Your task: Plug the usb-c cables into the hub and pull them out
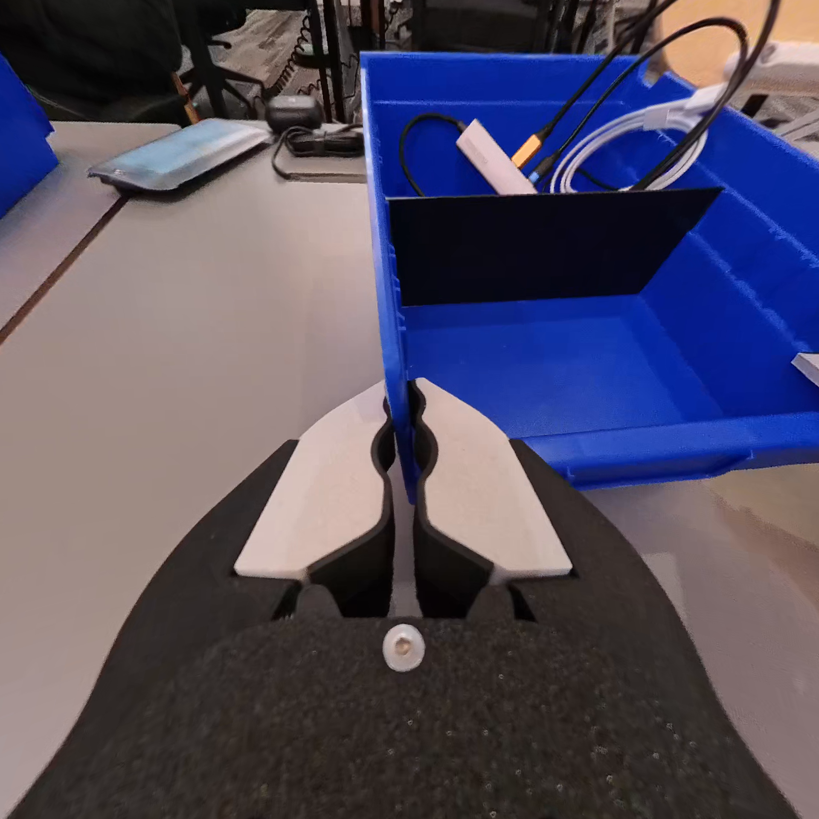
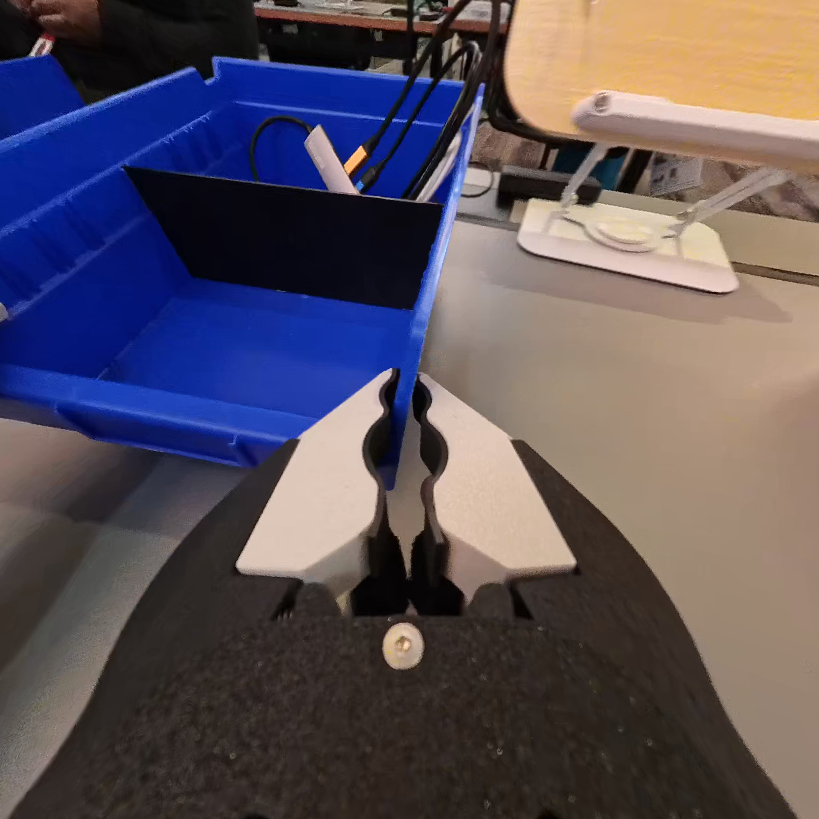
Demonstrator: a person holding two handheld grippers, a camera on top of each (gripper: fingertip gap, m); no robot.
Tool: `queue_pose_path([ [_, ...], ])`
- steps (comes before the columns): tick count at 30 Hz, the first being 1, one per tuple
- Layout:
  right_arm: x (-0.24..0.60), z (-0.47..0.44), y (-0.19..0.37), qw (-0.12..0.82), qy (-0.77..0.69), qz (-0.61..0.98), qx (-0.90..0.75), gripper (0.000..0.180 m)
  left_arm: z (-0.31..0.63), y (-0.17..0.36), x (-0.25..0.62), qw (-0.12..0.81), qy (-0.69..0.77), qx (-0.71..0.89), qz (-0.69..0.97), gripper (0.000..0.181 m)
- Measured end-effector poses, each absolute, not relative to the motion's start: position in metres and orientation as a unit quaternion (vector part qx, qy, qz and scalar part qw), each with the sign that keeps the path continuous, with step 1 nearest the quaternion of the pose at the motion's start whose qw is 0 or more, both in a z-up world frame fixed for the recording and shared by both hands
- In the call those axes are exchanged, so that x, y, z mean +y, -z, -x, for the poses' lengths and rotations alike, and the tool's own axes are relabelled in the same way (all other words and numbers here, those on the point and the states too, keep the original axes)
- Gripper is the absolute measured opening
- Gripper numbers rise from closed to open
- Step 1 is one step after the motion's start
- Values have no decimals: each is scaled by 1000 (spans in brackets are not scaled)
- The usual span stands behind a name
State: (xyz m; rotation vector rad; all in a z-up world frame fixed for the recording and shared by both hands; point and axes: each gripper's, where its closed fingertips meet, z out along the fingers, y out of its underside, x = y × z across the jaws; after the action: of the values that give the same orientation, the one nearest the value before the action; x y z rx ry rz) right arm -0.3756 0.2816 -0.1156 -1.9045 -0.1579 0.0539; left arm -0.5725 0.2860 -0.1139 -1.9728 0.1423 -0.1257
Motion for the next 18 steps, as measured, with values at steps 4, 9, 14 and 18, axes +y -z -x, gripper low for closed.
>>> queue_pose_path([
  [4,287,403,136,550,-25,832,-70,6,595,137,298,529,71,65,843,2],
  [9,281,413,147,531,-116,837,-68,12,599,140,303,531,90,33,842,3],
  [14,246,407,125,466,-290,827,-122,27,616,108,292,568,116,-42,813,32],
  [18,220,342,78,507,-334,780,-154,43,637,57,262,651,171,-106,732,26],
])
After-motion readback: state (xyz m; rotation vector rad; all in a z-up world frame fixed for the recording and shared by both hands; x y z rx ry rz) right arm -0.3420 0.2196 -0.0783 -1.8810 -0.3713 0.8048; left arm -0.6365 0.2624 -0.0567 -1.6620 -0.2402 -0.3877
